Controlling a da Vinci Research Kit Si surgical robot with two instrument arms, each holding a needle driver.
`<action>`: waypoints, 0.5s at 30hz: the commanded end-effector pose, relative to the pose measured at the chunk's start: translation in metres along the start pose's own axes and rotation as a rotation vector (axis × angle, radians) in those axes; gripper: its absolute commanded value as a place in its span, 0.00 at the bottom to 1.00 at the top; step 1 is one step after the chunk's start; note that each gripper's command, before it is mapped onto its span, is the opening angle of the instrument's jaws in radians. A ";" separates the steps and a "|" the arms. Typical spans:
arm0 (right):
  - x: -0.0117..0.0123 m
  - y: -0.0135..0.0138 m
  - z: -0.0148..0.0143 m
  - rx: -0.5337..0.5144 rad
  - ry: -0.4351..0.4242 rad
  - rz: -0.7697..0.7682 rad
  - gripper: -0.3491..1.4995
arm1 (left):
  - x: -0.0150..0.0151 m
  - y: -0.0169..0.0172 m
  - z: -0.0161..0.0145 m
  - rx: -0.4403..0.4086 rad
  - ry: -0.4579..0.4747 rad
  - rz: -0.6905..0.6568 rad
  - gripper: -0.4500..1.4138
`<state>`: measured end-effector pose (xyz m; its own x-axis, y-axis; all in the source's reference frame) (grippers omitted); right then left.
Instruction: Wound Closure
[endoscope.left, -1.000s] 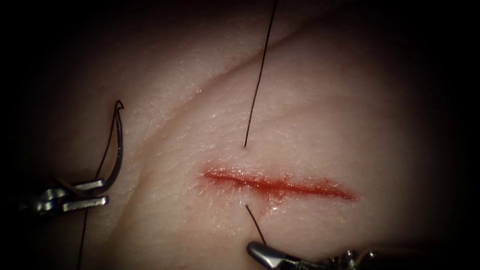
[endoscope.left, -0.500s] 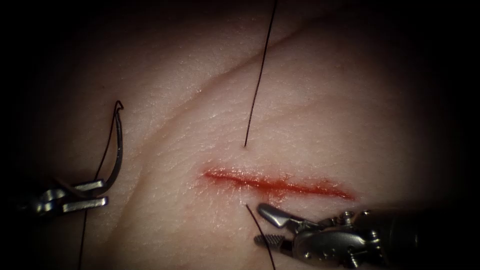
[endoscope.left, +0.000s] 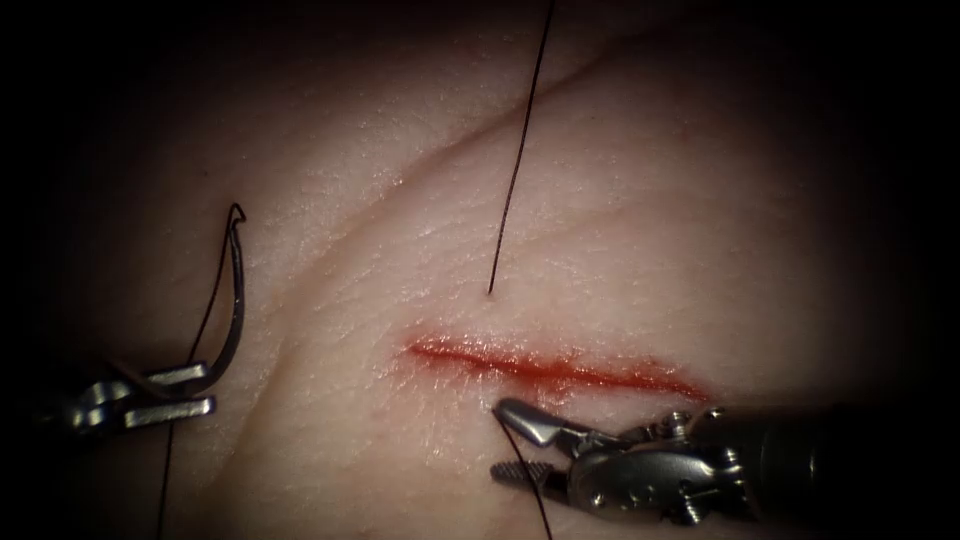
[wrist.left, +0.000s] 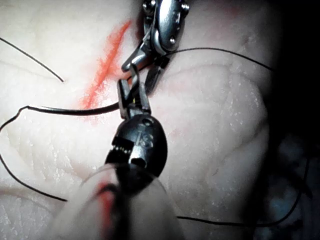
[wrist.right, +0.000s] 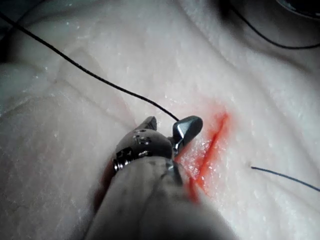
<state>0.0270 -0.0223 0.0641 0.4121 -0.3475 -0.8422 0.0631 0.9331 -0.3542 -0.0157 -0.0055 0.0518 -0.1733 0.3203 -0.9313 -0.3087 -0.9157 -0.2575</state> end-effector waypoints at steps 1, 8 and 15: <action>0.0003 -0.0009 0.0000 0.008 0.005 -0.003 0.14 | -0.0005 0.0005 0.0004 -0.002 -0.001 -0.001 0.00; 0.0012 -0.0012 -0.0021 0.000 0.054 -0.003 0.00 | -0.0005 0.0005 0.0002 -0.003 0.000 -0.001 0.00; 0.0047 -0.0028 -0.0050 -0.007 0.076 -0.016 0.00 | -0.0005 0.0005 0.0002 -0.003 0.000 -0.001 0.00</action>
<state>0.0236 -0.0261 0.0589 0.3422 -0.3720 -0.8629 0.0595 0.9250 -0.3752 -0.0155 -0.0055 0.0517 -0.1729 0.3197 -0.9316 -0.3068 -0.9163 -0.2575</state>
